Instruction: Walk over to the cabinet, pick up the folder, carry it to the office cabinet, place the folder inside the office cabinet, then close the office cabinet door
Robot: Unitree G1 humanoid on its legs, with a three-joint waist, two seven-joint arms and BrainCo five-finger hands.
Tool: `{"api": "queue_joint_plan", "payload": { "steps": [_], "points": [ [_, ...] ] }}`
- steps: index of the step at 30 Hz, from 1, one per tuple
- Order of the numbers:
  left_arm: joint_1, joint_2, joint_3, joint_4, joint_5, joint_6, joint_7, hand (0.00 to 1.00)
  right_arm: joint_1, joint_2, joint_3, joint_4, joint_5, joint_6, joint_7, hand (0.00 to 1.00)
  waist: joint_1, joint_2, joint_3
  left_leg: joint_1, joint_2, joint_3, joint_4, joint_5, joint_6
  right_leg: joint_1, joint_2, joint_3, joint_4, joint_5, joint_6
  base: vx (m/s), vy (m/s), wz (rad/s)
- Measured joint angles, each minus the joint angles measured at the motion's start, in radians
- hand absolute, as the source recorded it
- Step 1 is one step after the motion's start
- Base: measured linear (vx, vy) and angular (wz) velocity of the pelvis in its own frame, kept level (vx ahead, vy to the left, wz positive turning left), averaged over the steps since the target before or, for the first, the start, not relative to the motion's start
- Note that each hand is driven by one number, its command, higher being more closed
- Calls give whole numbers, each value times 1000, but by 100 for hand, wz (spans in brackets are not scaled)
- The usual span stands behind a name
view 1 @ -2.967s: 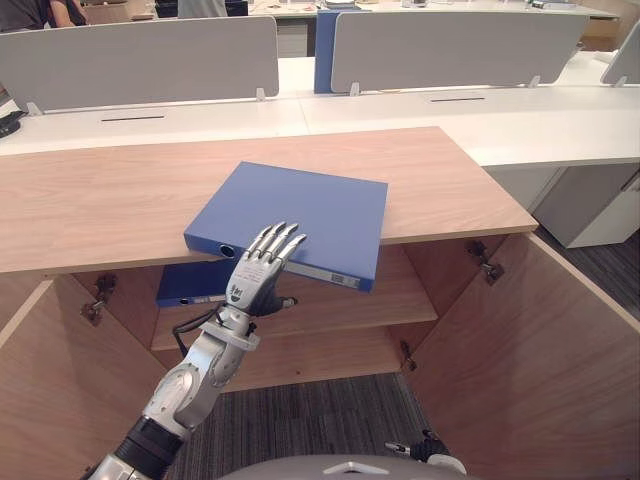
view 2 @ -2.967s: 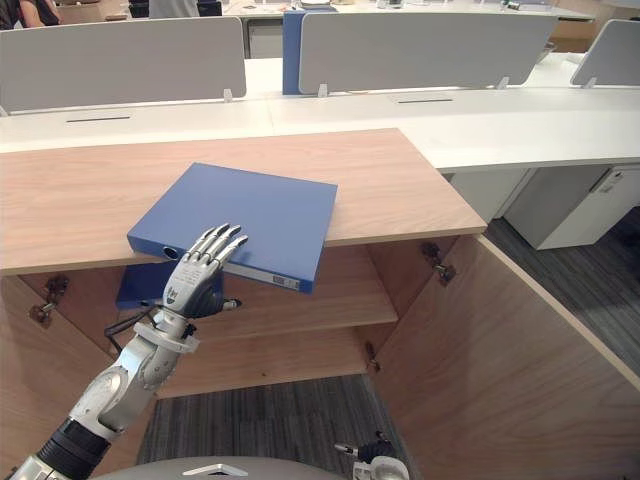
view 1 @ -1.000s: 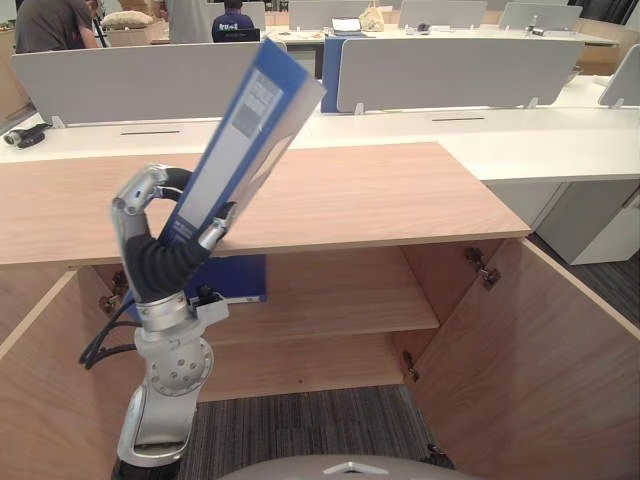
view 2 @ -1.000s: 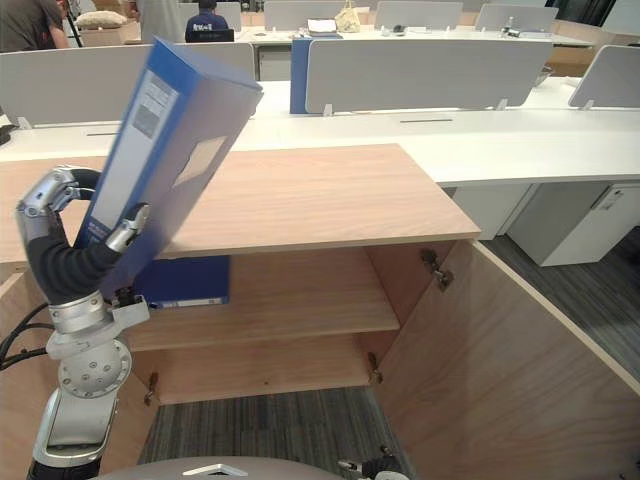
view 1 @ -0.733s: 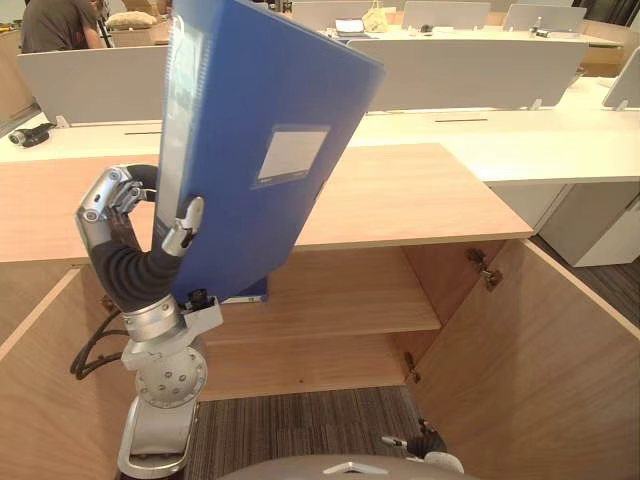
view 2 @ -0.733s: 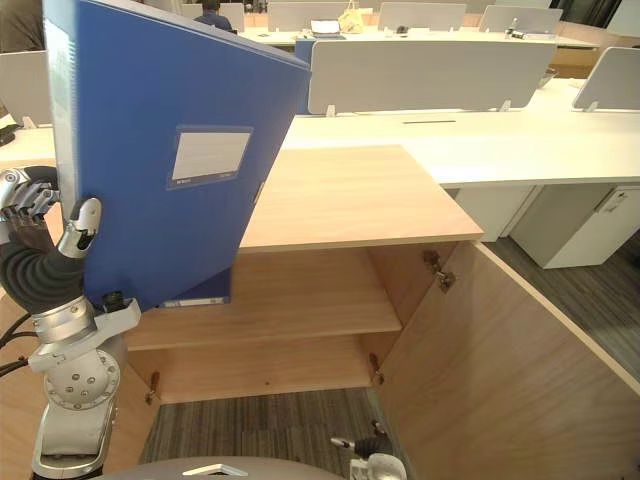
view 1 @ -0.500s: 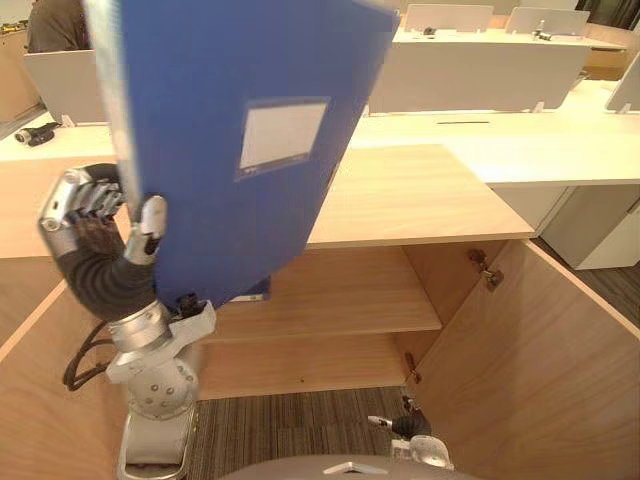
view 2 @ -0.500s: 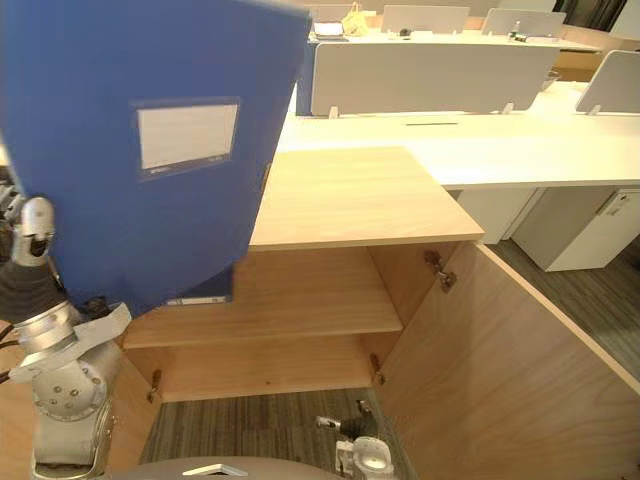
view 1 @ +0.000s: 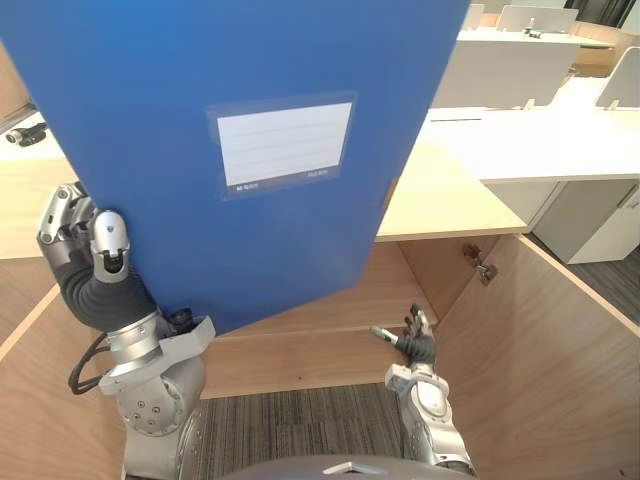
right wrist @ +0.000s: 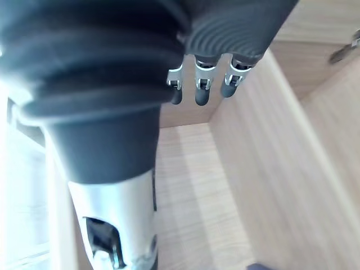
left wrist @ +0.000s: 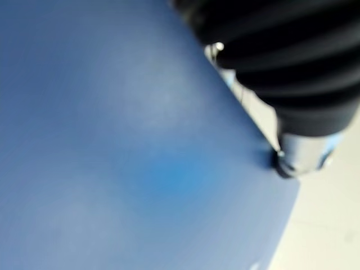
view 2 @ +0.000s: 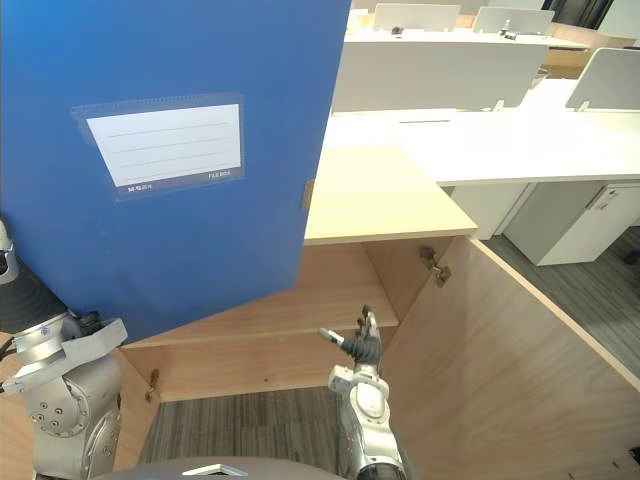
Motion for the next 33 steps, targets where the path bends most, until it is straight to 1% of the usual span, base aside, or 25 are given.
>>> {"api": "queue_joint_plan", "payload": {
  "steps": [2,4,6,10,14,16,19,21,24,31,33],
  "points": [
    [14,-1,0,0,-14,-2,-18,100,11,17,-9,-85,0,-18,-1,0,0,0,2,0,0,0,0,0,0,0,0,0,-1,0,0,0,0,0],
    [22,-1,0,2,-20,-2,-35,100,18,26,-15,-160,0,-25,-7,0,0,1,7,0,0,1,0,0,1,0,0,1,-3,0,0,0,0,0],
    [23,-1,0,4,-20,-2,-51,100,17,26,-16,-246,-1,-42,-12,0,0,0,20,0,0,2,0,-2,-1,0,0,2,-3,0,0,0,0,0],
    [28,-1,-1,13,-19,-2,-79,100,15,26,-8,-357,-2,-60,-9,0,0,-1,24,-5,0,6,0,-4,-4,-7,1,6,-3,0,0,6,0,-3],
    [35,0,-3,36,-18,-2,-90,100,9,21,35,-449,-2,-75,11,0,0,-3,24,-7,0,7,0,-2,0,-8,1,8,-8,1,1,0,0,0],
    [35,0,-5,64,-18,-1,-92,100,-7,17,59,-472,-1,-81,16,0,-1,-4,25,-9,0,7,0,-2,0,-9,1,8,-10,2,1,0,0,0],
    [35,1,-7,90,-6,2,-111,100,-32,12,88,-511,0,-90,52,0,0,-8,28,-12,0,7,0,-2,0,-10,2,7,-13,4,1,0,0,0],
    [35,2,-8,91,13,2,-111,100,-44,4,104,-518,1,-101,64,0,0,-11,28,-16,0,7,0,-3,0,-15,2,7,-13,4,1,0,0,0],
    [35,3,-14,92,42,3,-110,100,-55,4,134,-520,26,-102,92,0,1,-13,29,-19,-1,7,0,-2,0,-17,1,7,-13,5,1,0,0,0],
    [33,7,-15,132,74,3,-109,100,-56,-33,145,-520,28,-102,121,0,1,-16,31,-30,-1,6,0,-2,1,-26,2,6,-14,10,0,0,0,0],
    [33,15,-15,139,94,11,-109,100,-56,-44,151,-520,26,-102,121,0,0,-16,31,-33,-1,6,0,-2,1,-27,2,5,-17,13,0,0,0,0]
  ]
}}
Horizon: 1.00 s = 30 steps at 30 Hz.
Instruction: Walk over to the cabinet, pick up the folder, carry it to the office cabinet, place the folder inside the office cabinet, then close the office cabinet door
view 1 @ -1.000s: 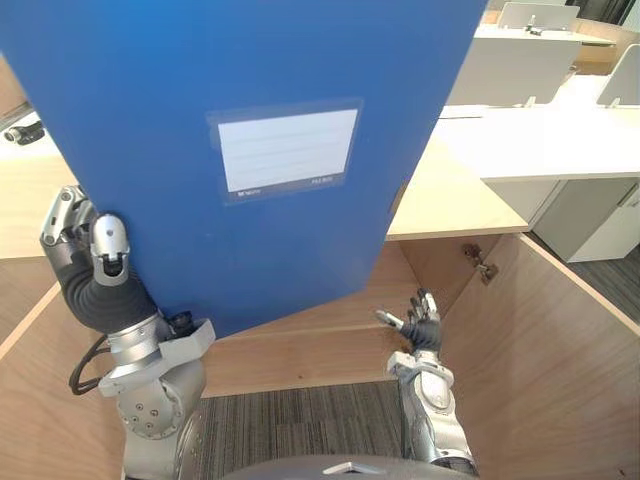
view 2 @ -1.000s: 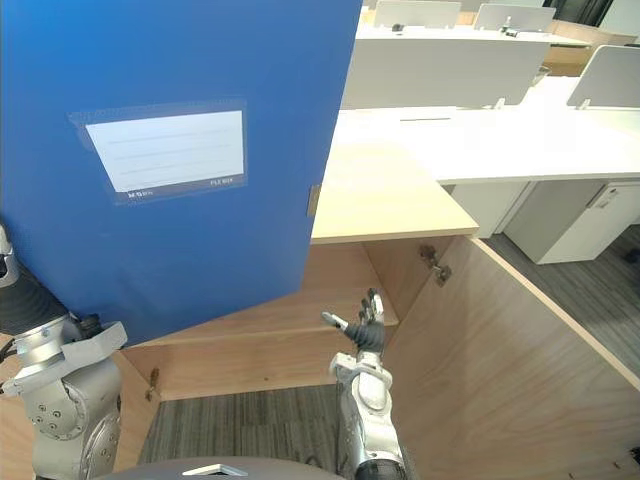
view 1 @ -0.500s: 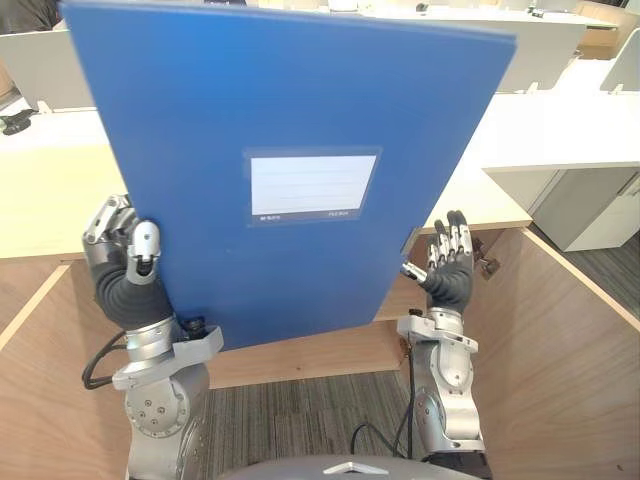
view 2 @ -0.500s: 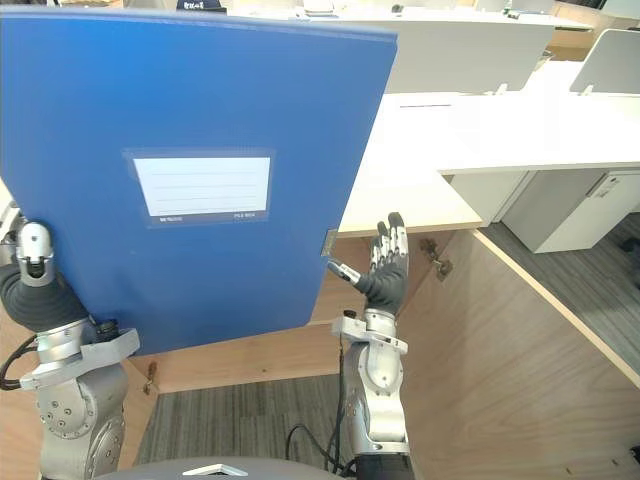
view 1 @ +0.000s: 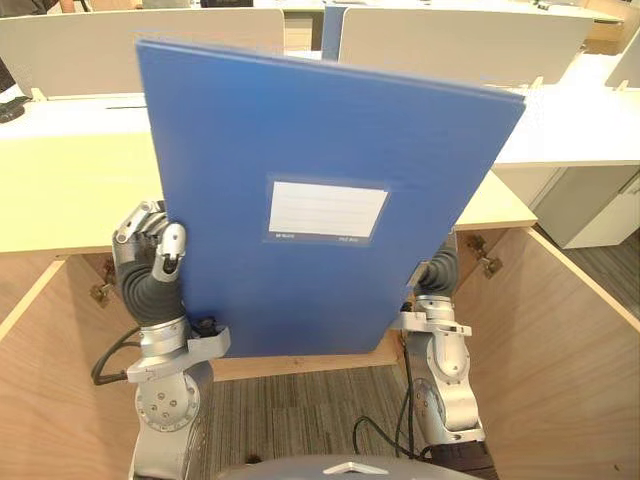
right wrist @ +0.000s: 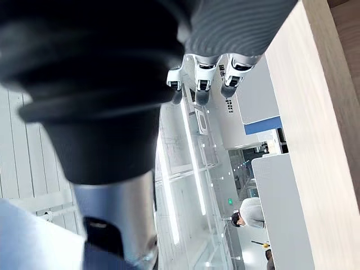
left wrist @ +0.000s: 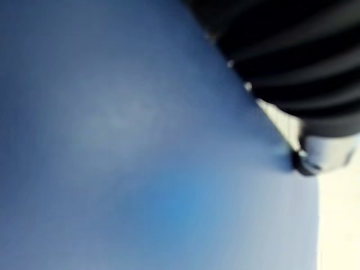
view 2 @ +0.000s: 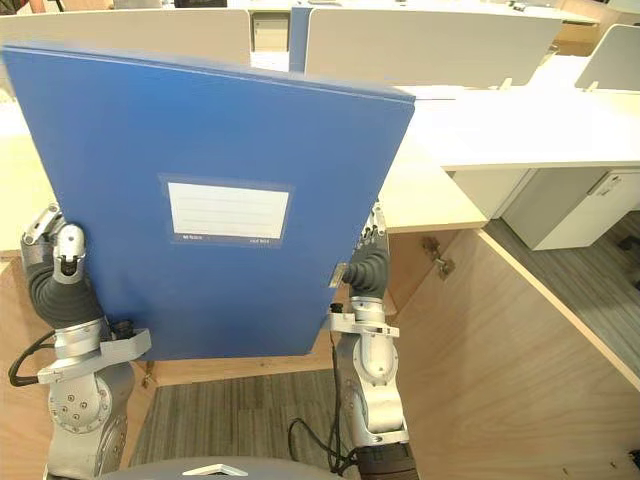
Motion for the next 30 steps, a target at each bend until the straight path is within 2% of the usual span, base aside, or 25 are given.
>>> {"api": "queue_joint_plan", "payload": {
  "steps": [9,18,23,30],
  "points": [
    [0,4,38,0,36,1,0,100,0,3,-18,18,-10,5,-2,0,-1,0,0,0,0,-1,0,0,0,0,0,-1,0,0,0,0,0,0],
    [-1,-4,116,0,35,1,-1,100,0,4,-143,114,-49,21,-13,0,-1,-1,0,-2,-1,-4,0,2,2,1,-1,-6,-1,0,0,0,0,0],
    [-2,-5,152,0,34,1,-1,100,1,9,-208,169,-59,28,-44,0,-4,-1,-1,-2,-1,-5,0,2,2,1,-1,-7,-1,0,0,0,0,0],
    [-12,-6,190,0,34,1,-2,100,1,11,-254,169,-69,42,-42,0,-8,-2,0,-3,-2,-5,0,2,2,1,-1,-7,-1,0,0,0,0,0]
  ]
}}
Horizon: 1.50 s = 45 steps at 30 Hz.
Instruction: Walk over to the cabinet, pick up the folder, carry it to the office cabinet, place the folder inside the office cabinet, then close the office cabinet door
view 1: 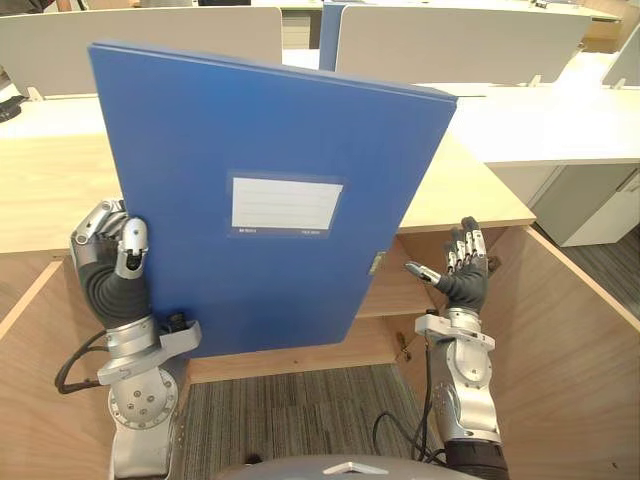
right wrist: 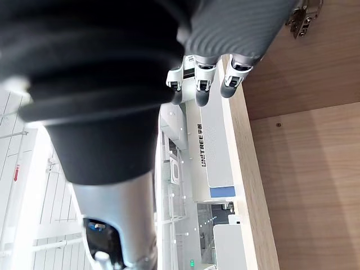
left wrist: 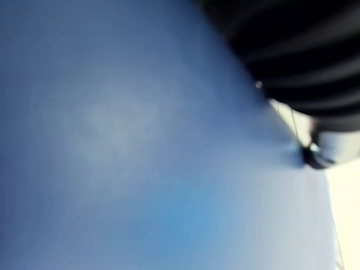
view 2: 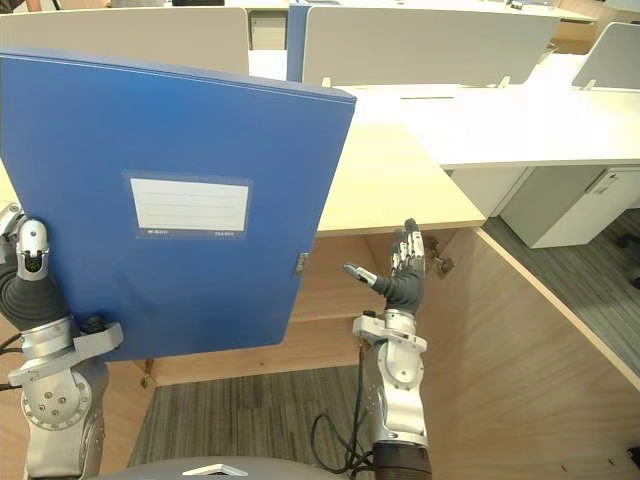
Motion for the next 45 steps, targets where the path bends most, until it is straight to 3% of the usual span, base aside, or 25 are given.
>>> {"api": "queue_joint_plan", "payload": {
  "steps": [10,15,23,30,45],
  "points": [
    [-35,10,41,0,23,0,-22,100,0,-7,3,-56,66,0,114,0,-6,-7,3,-3,0,6,0,-1,0,-1,1,6,-12,8,0,0,0,-1],
    [-80,51,71,34,73,-1,-43,100,-9,-35,7,-114,117,0,194,0,-5,-9,3,-1,0,16,0,-1,0,-3,1,17,-13,12,0,0,0,-4],
    [-92,93,83,94,192,1,-60,100,-11,-71,47,-140,148,0,251,0,-11,-10,2,-3,0,31,1,-2,0,-15,2,31,-14,19,0,-7,3,-6],
    [-120,93,91,149,223,11,-60,100,-14,-72,58,-143,161,0,284,0,-13,-10,2,-3,0,32,6,-2,0,-15,2,32,-16,21,-1,0,0,0],
    [-168,118,90,187,256,11,-84,100,-19,-100,239,-125,254,43,435,0,-16,-12,-16,-8,0,35,6,-2,0,-20,2,36,-26,23,-1,0,0,0]
  ]
}}
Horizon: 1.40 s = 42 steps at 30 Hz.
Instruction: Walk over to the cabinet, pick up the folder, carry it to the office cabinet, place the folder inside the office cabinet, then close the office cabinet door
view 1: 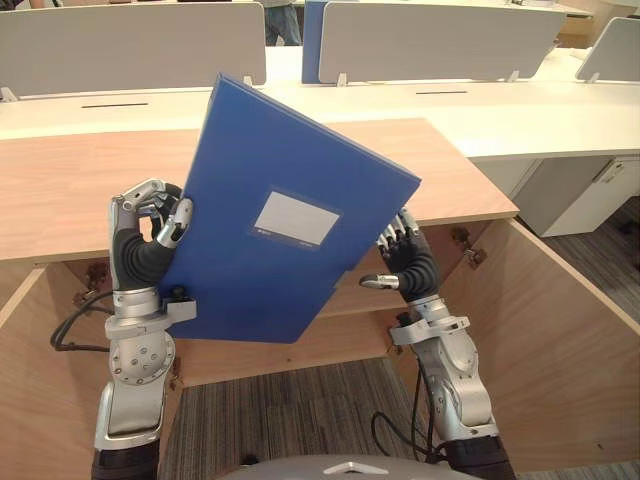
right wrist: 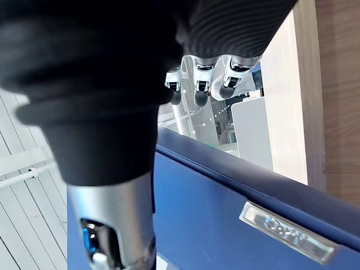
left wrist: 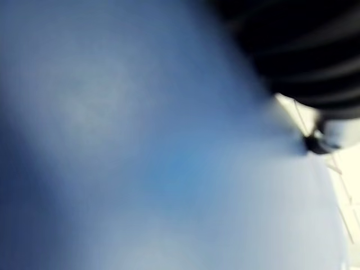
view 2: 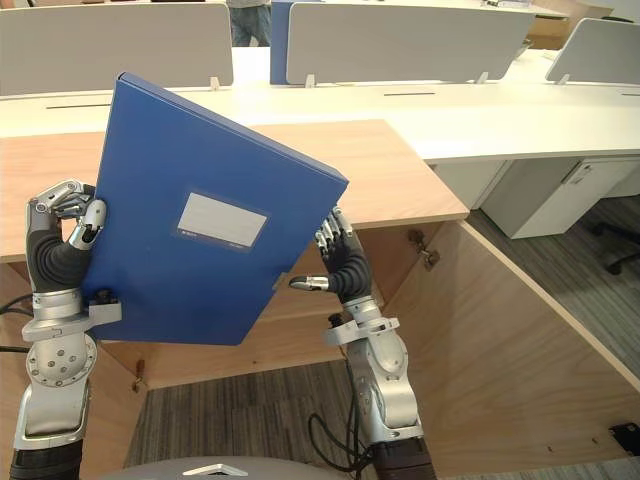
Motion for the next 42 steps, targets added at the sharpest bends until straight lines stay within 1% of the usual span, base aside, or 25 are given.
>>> {"api": "queue_joint_plan", "payload": {
  "steps": [3,10,13,18,19,29,35,39,40,42],
  "points": [
    [-5,0,-7,0,0,0,0,100,-1,0,13,6,6,2,1,0,1,2,-8,0,0,0,0,0,0,0,0,0,0,1,0,0,0,0],
    [-6,-8,-37,0,-2,0,0,100,-1,-6,88,15,15,2,3,0,1,2,-14,0,-1,0,-6,1,1,0,-1,-2,0,1,-1,0,0,0],
    [-8,-11,-57,0,-3,-1,0,100,-14,-6,112,58,20,4,1,0,1,3,-23,0,-1,-1,-6,1,1,0,-1,-4,0,1,-1,0,0,0],
    [-8,-41,-77,0,-12,-2,0,100,-24,-5,136,84,27,5,0,0,2,7,-33,-1,-1,-5,-6,3,1,0,-1,-7,0,0,-3,0,0,0],
    [-8,-41,-79,0,-12,-2,0,100,-25,-6,139,85,34,5,-1,100,2,7,-33,-2,-1,-5,-6,4,2,0,-1,-7,0,0,-3,0,0,0],
    [-9,-44,-94,-2,-39,-2,10,100,-54,-9,144,86,54,4,-8,100,3,6,-42,-9,-1,-7,-6,12,5,-10,-1,-8,10,0,-2,0,0,0],
    [-9,-45,-100,-2,-42,-2,10,100,-55,-9,161,86,64,-2,-31,100,3,6,-42,-9,-1,-7,-7,18,3,-12,-2,-8,13,-4,-9,0,0,0],
    [-8,-45,-111,-2,-50,-2,10,100,-55,-9,160,85,78,-4,-32,100,4,2,-45,-13,0,-7,-7,19,2,-16,-2,-8,13,-1,-9,0,0,0],
    [-6,-46,-115,-2,-52,-2,11,0,-55,-9,159,85,79,-5,-33,100,4,0,-46,-14,0,-8,-7,19,1,-16,-2,-8,13,-1,-8,0,0,0],
    [-5,-46,-118,-2,-61,-2,11,0,-55,-9,159,85,79,-5,-36,100,4,-4,-49,-15,0,-8,-7,16,-3,-16,-2,-7,12,0,-8,0,0,0]
  ]
}}
